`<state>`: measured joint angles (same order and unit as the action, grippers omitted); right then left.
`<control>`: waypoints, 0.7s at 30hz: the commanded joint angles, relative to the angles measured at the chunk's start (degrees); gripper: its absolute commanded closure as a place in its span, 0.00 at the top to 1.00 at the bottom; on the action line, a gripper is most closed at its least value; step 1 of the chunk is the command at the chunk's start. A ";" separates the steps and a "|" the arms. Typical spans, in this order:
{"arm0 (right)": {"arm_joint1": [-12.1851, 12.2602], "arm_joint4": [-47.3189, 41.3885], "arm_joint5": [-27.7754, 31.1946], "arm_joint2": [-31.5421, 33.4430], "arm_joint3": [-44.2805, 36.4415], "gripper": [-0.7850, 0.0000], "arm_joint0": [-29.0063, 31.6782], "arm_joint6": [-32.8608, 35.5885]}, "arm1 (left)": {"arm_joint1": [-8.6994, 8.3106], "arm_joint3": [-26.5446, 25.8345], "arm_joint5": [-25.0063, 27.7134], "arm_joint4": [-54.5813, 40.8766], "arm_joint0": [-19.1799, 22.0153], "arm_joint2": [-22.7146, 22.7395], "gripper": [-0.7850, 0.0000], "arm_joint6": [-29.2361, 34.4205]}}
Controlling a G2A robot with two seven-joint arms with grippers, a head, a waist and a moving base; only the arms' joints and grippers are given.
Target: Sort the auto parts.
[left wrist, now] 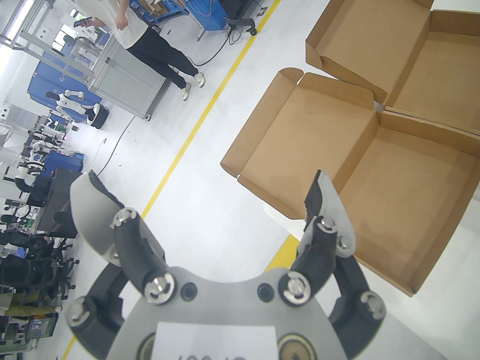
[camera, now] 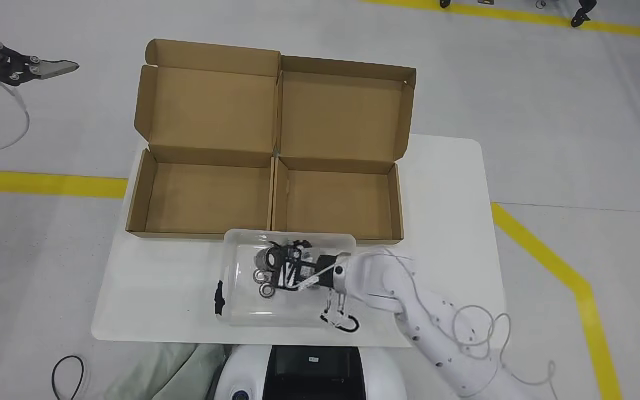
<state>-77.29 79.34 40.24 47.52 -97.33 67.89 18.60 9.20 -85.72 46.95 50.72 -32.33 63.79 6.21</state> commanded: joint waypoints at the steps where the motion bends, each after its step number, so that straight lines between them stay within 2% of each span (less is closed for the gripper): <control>1: 0.06 -1.17 -0.02 0.58 -0.30 0.00 0.12 -3.44 | 0.00 0.00 0.00 0.00 0.00 0.00 1.00 0.00; 7: 0.05 -4.27 -1.40 2.50 -1.26 0.00 -0.28 -12.38 | 0.00 0.00 0.00 0.00 0.00 0.00 1.00 0.00; 12: -0.16 -6.29 -2.44 3.86 -2.74 0.00 -2.27 -17.12 | 0.00 0.00 0.00 0.00 0.00 0.00 1.00 0.00; 21: -0.39 -8.81 -4.29 6.37 -6.80 0.00 -6.47 -17.18 | 0.00 0.00 0.00 0.00 0.00 0.00 1.00 0.00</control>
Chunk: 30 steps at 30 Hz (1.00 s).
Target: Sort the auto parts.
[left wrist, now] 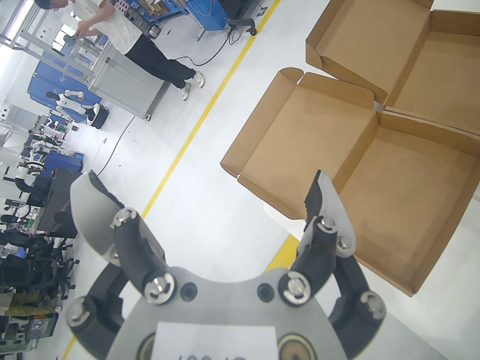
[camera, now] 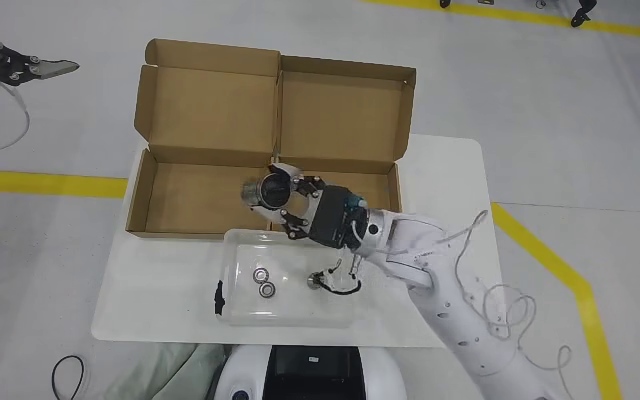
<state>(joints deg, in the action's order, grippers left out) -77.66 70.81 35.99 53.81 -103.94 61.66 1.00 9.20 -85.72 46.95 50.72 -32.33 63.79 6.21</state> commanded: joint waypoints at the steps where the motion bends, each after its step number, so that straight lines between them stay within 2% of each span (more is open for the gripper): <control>1: -0.04 -0.84 -0.05 0.13 -0.64 0.00 -0.44 0.29 | 0.00 0.00 0.00 0.00 0.00 0.00 1.00 0.00; 15: -0.31 -4.37 -0.26 1.70 -2.37 0.00 -1.15 -8.08 | 0.00 0.00 0.00 0.00 0.00 0.00 1.00 0.00; 30: -0.27 -4.51 -1.02 4.58 -3.45 0.00 -1.10 -13.65 | 0.00 0.00 0.00 0.00 0.00 0.00 1.00 0.00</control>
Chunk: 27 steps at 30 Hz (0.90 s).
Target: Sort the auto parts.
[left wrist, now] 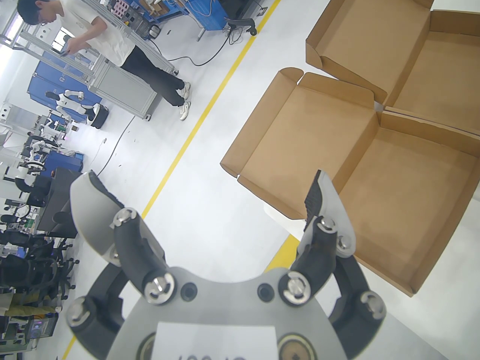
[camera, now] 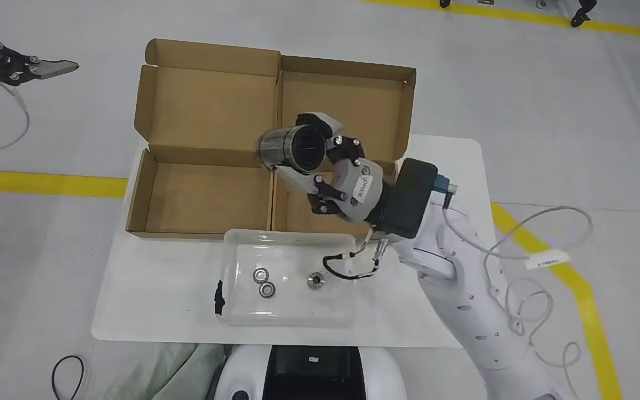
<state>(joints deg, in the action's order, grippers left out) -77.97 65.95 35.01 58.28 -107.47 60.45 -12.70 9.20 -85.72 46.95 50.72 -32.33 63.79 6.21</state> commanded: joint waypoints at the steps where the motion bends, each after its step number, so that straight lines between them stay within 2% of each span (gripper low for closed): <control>1: 0.08 0.96 -0.22 0.15 0.38 0.00 0.37 0.48 | 0.00 0.00 0.00 0.00 0.00 0.00 1.00 0.00; 18: 0.58 5.75 -3.75 -1.90 9.55 0.00 6.11 8.24 | 0.00 0.00 0.00 0.00 0.00 0.00 1.00 0.00; 27: 0.40 8.54 -6.98 -3.46 16.91 0.00 4.72 16.91 | 0.00 0.00 0.00 0.00 0.00 0.00 1.00 0.00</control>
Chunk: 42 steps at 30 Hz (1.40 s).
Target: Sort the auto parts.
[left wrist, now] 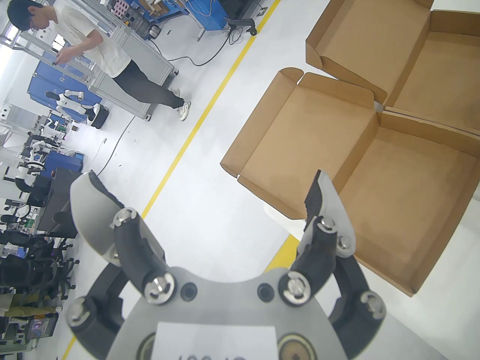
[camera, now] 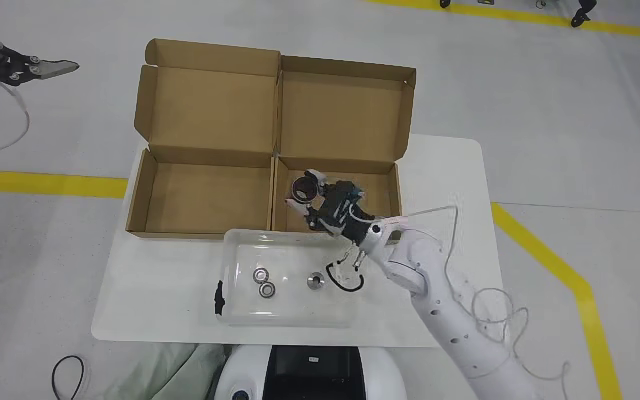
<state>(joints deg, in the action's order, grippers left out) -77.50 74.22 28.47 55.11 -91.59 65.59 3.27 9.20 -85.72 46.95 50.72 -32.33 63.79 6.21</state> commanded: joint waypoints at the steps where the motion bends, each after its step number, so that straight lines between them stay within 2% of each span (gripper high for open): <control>1: -0.19 0.38 -0.86 -0.64 1.90 0.00 -0.85 1.66 | 0.00 0.00 0.00 0.00 0.00 0.00 1.00 0.00; 16: -2.71 2.25 -7.08 -7.05 13.22 0.00 -8.41 9.32 | 0.00 0.00 0.00 0.00 0.00 0.00 1.00 0.00; 34: -5.40 0.98 -10.49 -10.30 24.12 0.00 -13.78 9.42 | 0.00 0.00 0.00 0.00 0.00 0.00 1.00 0.00; 42: -6.81 0.46 -11.36 -11.94 28.23 0.15 -15.84 8.78 | 0.00 0.00 0.00 0.00 0.00 0.00 1.00 0.00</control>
<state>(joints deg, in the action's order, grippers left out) -84.17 74.62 17.25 43.32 -63.74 49.97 11.96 9.20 -85.72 46.95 50.72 -32.33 63.79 6.21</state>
